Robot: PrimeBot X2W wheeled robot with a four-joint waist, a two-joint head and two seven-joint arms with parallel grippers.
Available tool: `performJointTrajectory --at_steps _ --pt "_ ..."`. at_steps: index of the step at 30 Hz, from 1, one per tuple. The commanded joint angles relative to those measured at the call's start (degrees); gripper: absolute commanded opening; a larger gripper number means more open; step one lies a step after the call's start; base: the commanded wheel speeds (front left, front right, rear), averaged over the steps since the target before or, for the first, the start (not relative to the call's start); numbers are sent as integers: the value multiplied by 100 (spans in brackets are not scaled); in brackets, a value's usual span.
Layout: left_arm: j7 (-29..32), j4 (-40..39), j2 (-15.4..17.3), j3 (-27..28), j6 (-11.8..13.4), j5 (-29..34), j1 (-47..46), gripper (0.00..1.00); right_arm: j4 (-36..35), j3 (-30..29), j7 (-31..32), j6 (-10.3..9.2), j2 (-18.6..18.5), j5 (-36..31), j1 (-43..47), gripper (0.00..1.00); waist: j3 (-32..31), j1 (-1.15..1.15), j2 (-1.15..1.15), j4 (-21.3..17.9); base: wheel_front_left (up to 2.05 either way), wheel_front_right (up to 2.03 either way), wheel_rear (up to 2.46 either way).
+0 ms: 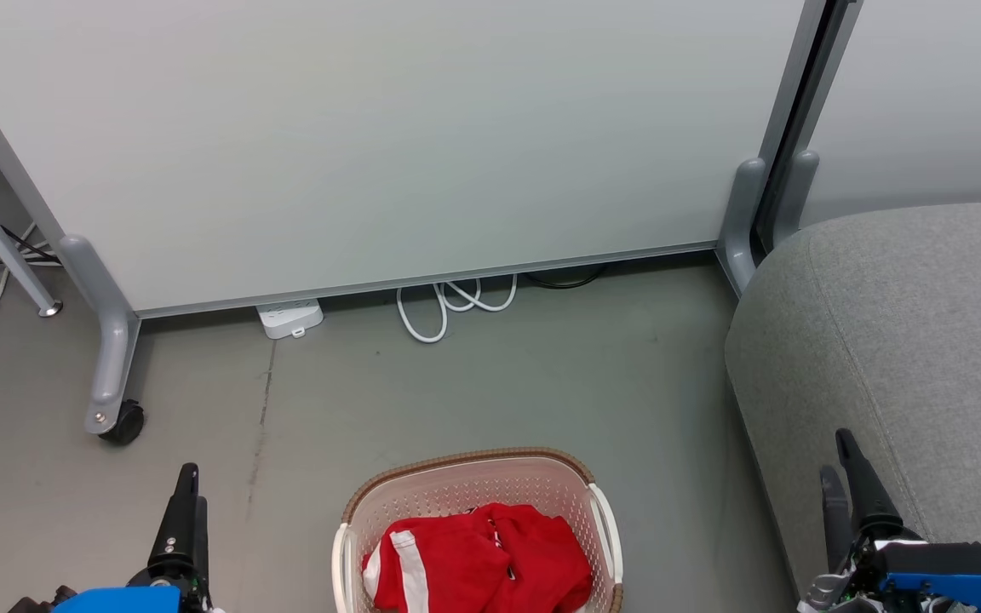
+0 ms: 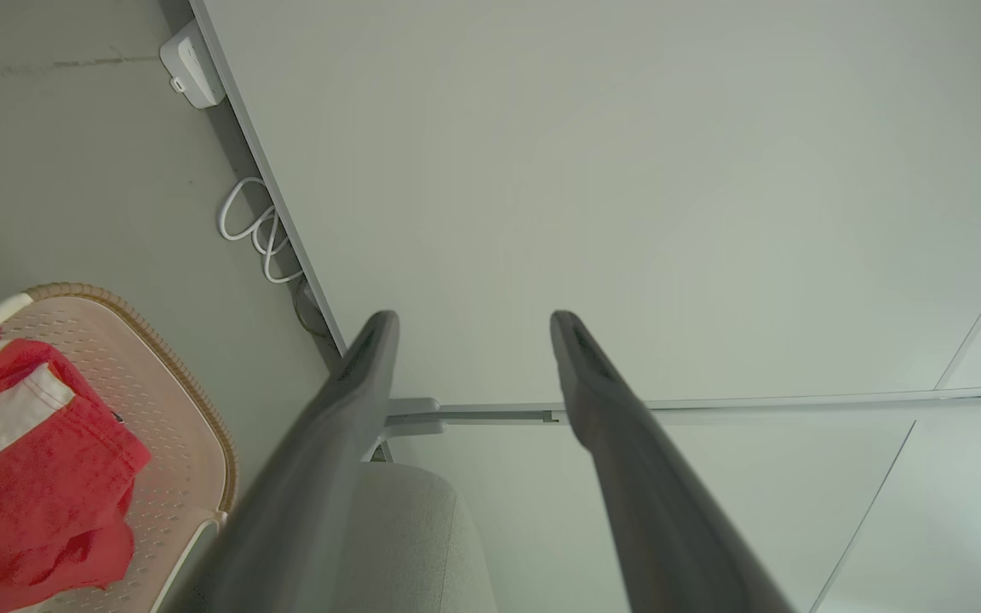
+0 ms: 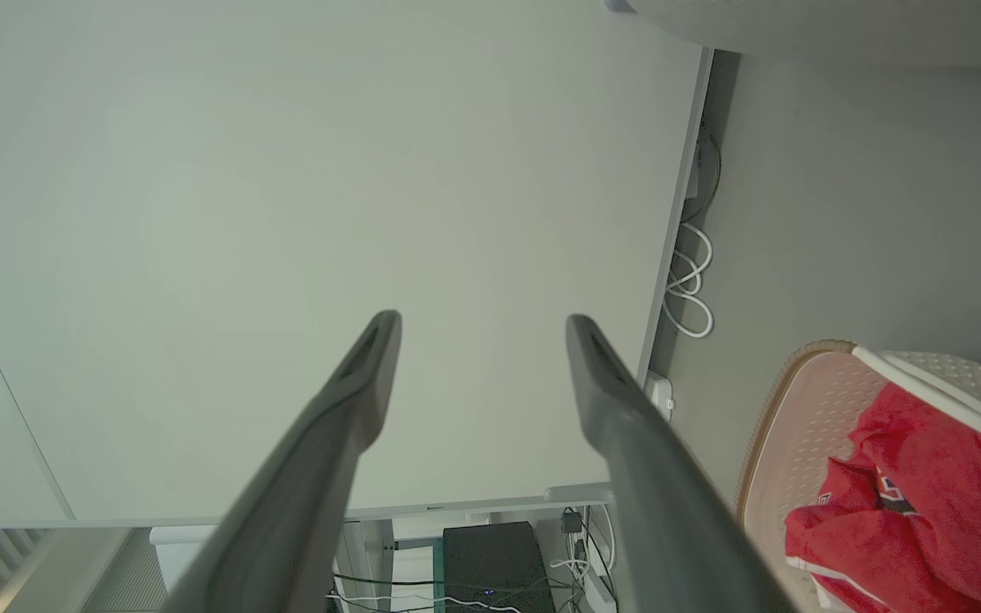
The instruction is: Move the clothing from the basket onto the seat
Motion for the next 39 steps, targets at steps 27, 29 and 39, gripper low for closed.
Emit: performJointTrajectory --at_steps 27,29,39 --pt "-642 -403 87 -636 370 2846 -291 100 -316 128 -513 3 -30 -3318 -233 100 91 0 0 44 0 0 0" --pt "-684 -422 89 -666 384 3004 -294 100 -346 138 -530 4 -31 -3497 -231 100 97 0 0 46 0 0 0" --pt "-867 -483 98 -811 447 3865 -317 100 -471 194 -587 4 -35 -4321 -204 100 107 0 0 45 0 0 0"
